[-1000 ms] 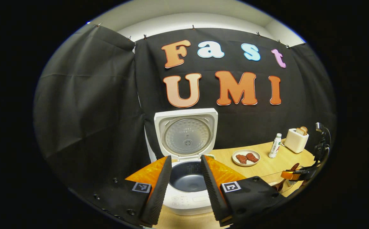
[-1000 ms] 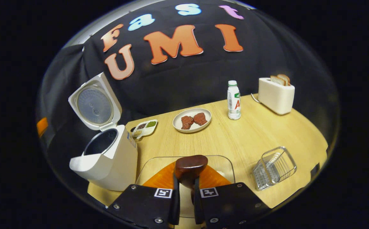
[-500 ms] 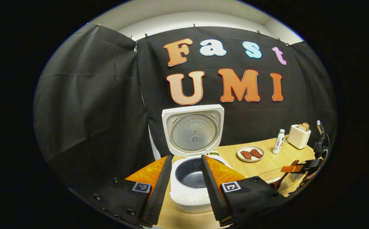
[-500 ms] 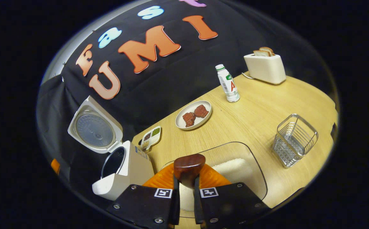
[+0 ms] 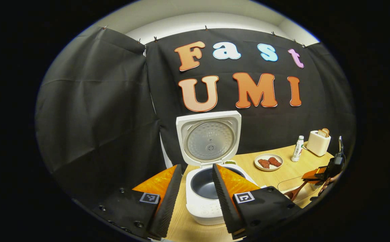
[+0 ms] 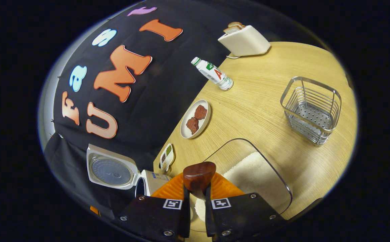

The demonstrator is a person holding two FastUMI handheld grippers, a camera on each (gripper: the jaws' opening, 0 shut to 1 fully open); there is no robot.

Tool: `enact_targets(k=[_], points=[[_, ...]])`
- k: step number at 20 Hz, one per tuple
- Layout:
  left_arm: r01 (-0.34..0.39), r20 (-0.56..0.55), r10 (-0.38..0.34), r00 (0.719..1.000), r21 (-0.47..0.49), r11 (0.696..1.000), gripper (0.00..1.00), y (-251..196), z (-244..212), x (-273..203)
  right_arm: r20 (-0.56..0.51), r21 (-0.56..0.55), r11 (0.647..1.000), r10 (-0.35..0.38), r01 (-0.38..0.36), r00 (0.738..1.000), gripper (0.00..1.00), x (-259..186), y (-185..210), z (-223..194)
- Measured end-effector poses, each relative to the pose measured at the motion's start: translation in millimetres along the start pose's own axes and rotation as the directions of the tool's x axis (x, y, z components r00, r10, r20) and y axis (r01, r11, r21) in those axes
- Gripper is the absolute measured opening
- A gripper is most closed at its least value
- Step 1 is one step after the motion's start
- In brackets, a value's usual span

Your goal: Close the left gripper, press the button to open the rice cooker; take a wooden spoon from the chopstick holder with the right hand, scoop a spoonful of rice and pour it into the rice cooker, then put the wooden spoon back into the chopstick holder.

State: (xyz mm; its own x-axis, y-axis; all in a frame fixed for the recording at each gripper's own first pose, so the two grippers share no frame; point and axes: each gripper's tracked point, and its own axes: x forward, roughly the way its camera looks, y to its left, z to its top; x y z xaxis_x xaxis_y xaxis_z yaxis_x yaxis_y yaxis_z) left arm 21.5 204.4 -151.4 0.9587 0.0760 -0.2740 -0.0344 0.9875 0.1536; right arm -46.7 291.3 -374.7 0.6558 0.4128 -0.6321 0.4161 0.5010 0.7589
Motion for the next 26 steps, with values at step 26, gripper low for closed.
enact_targets(k=[26], points=[[0.067, 0.042, -0.067, 0.997, -0.016, 0.998, 0.66, -59.8, 25.7, 18.0, 0.153, 0.547, 0.716, 0.422, -0.433, 0.893, 0.17, -59.7, 61.1, 105.6]])
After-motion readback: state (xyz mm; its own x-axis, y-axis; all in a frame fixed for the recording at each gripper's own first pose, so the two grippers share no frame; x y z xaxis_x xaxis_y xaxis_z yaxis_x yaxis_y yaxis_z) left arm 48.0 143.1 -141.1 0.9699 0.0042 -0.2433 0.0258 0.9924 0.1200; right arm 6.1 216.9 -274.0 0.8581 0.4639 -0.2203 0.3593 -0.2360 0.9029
